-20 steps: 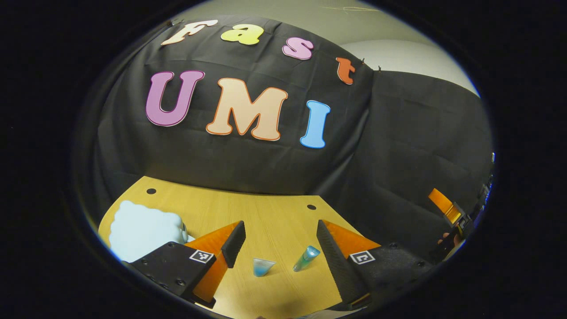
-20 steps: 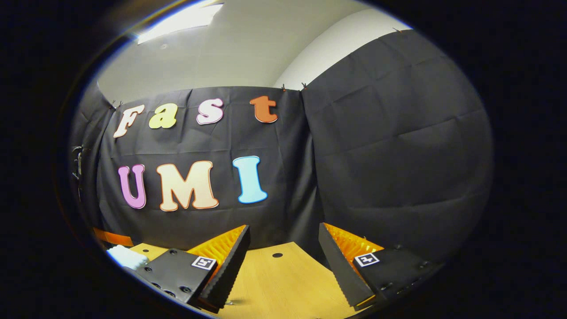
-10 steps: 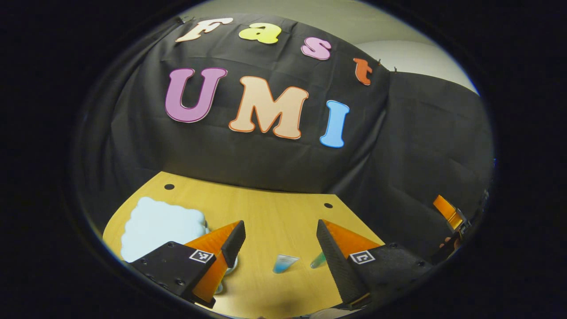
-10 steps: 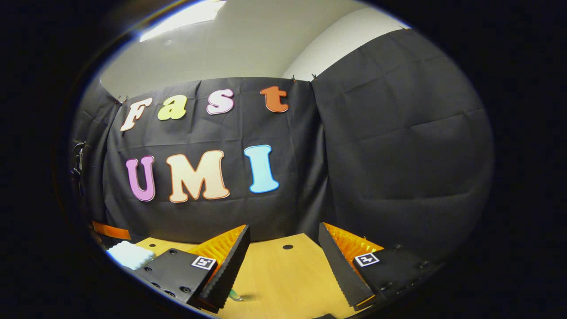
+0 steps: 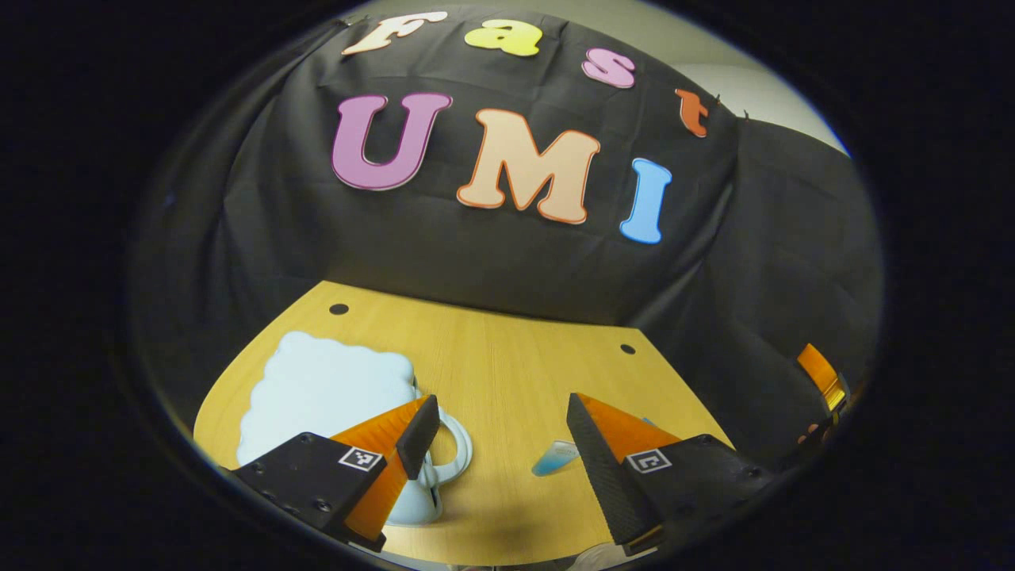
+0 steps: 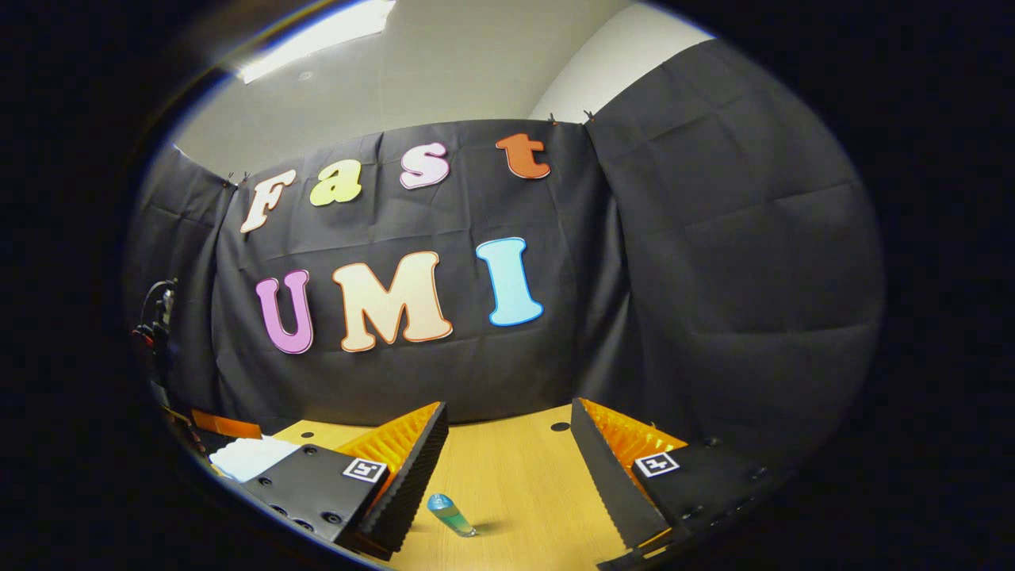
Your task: First open the suitcase, pack the skin care products into it, and then close the suitcase.
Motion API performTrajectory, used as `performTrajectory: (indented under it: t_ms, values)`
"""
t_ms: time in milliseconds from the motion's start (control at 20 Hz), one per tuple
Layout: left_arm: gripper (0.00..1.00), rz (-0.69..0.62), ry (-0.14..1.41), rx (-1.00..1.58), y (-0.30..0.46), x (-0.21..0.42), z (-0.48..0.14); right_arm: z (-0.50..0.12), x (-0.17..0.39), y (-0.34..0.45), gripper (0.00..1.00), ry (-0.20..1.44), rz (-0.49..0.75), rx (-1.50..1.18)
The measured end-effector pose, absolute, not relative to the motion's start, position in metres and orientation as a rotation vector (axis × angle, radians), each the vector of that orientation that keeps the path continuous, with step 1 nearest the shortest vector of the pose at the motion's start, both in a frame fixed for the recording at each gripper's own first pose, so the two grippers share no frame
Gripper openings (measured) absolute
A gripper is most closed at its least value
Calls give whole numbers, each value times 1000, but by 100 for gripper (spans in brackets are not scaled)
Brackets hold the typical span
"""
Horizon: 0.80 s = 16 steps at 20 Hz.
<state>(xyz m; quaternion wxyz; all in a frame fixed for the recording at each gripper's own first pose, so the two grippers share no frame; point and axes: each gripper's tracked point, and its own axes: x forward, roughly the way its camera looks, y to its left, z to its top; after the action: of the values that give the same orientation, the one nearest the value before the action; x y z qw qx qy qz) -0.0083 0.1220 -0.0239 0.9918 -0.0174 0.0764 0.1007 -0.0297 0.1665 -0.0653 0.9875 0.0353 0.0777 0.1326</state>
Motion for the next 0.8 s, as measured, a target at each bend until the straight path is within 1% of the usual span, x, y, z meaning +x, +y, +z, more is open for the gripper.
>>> performTrajectory:
  t_ms: [100,150,200,400,450,500,550,700,750,800]
  values:
    - [95,195,250,-70,131,7,-43,-70,-31,168,97,168,270,66]
    - [88,207,300,-92,139,15,-57,-74,-32,168,97,176,269,59]
    - [75,212,348,-114,144,21,-64,-76,-33,168,97,184,268,52]
    - [77,249,530,-186,167,44,-97,-86,-38,165,97,214,257,46]
    - [82,259,568,-198,173,51,-105,-88,-40,165,97,220,254,47]
    - [80,266,600,-208,176,54,-108,-88,-40,164,97,222,249,48]
    - [71,263,633,-217,177,58,-115,-89,-41,162,97,221,245,48]
    - [71,279,735,-246,181,69,-137,-90,-41,159,97,226,232,49]
    - [69,291,768,-261,182,71,-144,-90,-43,157,94,227,228,53]
    - [63,305,794,-275,184,72,-150,-89,-44,156,97,225,224,56]
